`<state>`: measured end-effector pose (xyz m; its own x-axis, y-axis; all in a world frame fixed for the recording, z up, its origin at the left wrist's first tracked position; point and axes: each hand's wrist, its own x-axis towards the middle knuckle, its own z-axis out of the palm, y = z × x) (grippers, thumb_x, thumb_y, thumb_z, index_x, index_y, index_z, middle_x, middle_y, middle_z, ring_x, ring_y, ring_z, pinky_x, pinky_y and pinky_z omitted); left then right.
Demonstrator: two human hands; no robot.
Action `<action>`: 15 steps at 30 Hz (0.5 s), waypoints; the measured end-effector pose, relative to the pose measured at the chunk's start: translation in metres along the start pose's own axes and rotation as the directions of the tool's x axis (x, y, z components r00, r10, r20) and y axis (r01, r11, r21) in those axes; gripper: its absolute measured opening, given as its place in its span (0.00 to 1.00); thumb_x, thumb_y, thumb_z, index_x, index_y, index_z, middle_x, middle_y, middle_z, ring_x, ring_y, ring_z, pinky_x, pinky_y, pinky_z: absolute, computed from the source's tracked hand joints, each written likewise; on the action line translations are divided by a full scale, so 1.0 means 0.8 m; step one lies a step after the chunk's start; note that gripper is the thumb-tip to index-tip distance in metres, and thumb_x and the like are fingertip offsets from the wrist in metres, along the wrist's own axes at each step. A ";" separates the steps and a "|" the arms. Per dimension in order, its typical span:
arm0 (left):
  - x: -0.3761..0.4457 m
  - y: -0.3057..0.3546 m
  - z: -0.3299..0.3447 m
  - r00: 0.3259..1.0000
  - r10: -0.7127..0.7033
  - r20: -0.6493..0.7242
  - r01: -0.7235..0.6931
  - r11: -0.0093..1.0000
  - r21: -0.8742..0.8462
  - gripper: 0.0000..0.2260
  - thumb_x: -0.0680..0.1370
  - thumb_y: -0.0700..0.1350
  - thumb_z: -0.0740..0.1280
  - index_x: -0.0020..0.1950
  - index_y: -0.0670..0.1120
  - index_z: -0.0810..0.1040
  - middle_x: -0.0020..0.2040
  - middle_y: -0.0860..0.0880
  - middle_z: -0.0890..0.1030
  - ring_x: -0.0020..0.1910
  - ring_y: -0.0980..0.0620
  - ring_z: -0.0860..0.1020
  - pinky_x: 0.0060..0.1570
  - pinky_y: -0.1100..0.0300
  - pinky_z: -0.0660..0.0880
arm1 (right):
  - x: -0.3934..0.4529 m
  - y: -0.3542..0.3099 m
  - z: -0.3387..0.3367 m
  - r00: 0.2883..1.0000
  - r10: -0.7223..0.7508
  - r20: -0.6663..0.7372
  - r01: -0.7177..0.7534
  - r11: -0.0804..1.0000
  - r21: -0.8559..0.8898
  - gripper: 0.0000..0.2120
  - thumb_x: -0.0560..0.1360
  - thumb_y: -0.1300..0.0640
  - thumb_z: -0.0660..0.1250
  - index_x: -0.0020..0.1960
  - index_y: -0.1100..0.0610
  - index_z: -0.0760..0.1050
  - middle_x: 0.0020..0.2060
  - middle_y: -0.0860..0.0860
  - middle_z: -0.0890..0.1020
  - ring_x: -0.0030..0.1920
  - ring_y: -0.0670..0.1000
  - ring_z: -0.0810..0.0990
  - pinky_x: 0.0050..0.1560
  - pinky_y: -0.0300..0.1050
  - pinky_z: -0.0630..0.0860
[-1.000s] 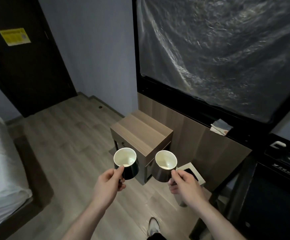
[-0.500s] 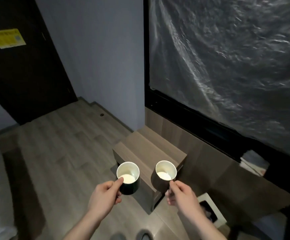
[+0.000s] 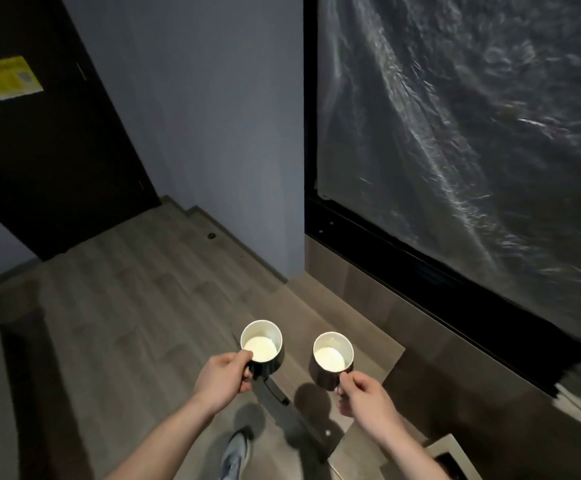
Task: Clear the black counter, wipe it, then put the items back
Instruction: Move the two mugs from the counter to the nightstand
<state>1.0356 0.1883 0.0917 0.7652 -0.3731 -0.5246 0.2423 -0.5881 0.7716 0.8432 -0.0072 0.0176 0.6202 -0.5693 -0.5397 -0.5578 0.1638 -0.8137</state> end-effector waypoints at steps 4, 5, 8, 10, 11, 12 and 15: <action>0.091 0.013 0.018 0.998 -0.043 0.052 0.038 0.995 0.097 0.15 0.76 0.54 0.66 0.33 0.46 0.78 0.30 0.50 0.80 0.29 0.49 0.80 0.44 0.57 0.75 | 0.047 0.013 0.011 0.990 0.114 -0.081 -0.114 0.993 0.000 0.19 0.83 0.46 0.64 0.36 0.51 0.77 0.28 0.47 0.80 0.33 0.49 0.79 0.48 0.54 0.81; 0.116 0.016 0.022 0.995 -0.064 0.073 0.055 0.991 0.121 0.15 0.77 0.53 0.66 0.33 0.46 0.78 0.30 0.50 0.80 0.29 0.49 0.80 0.43 0.57 0.74 | 0.061 0.014 0.015 0.986 0.135 -0.100 -0.135 0.991 0.009 0.19 0.83 0.47 0.64 0.35 0.50 0.77 0.28 0.47 0.79 0.33 0.49 0.79 0.48 0.55 0.82; 0.210 0.012 0.033 0.983 -0.114 0.142 0.091 0.983 0.158 0.15 0.69 0.55 0.65 0.35 0.44 0.80 0.30 0.48 0.80 0.28 0.46 0.78 0.38 0.55 0.72 | 0.110 0.015 0.032 0.969 0.185 -0.163 -0.184 0.983 0.018 0.20 0.82 0.47 0.64 0.32 0.44 0.78 0.27 0.46 0.78 0.33 0.50 0.78 0.42 0.47 0.75; 0.277 0.005 0.039 0.965 -0.158 0.210 0.110 0.968 0.226 0.15 0.68 0.54 0.64 0.37 0.42 0.79 0.30 0.47 0.79 0.27 0.46 0.76 0.36 0.55 0.69 | 0.152 0.020 0.045 0.954 0.222 -0.203 -0.217 0.975 0.047 0.19 0.82 0.48 0.65 0.33 0.44 0.79 0.27 0.46 0.78 0.33 0.51 0.77 0.43 0.46 0.73; 0.303 0.011 0.043 0.959 -0.183 0.215 0.120 0.953 0.276 0.13 0.70 0.53 0.65 0.39 0.42 0.79 0.32 0.47 0.80 0.27 0.46 0.76 0.36 0.55 0.70 | 0.173 0.022 0.053 0.943 0.250 -0.222 -0.243 0.968 0.057 0.18 0.83 0.49 0.65 0.34 0.45 0.81 0.28 0.46 0.79 0.34 0.50 0.77 0.43 0.46 0.73; 0.322 0.023 0.046 0.952 -0.198 0.233 0.123 0.945 0.303 0.10 0.74 0.50 0.65 0.41 0.43 0.77 0.36 0.46 0.81 0.31 0.45 0.78 0.37 0.54 0.72 | 0.194 0.024 0.060 0.930 0.280 -0.237 -0.271 0.960 0.070 0.18 0.83 0.50 0.66 0.35 0.46 0.82 0.28 0.46 0.79 0.33 0.50 0.77 0.43 0.45 0.72; 0.394 0.037 0.056 0.933 -0.234 0.272 0.117 0.916 0.385 0.05 0.80 0.45 0.65 0.47 0.50 0.69 0.51 0.43 0.83 0.49 0.41 0.82 0.48 0.51 0.76 | 0.246 0.019 0.081 0.891 0.362 -0.273 -0.341 0.932 0.122 0.19 0.83 0.55 0.66 0.34 0.54 0.82 0.26 0.45 0.80 0.33 0.48 0.76 0.39 0.41 0.69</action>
<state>1.2573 0.0208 -0.0673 0.4949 -0.4060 -0.7683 0.0822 -0.8583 0.5065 0.9927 -0.0644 -0.1148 0.2003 -0.6685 -0.7163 -0.6642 0.4448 -0.6008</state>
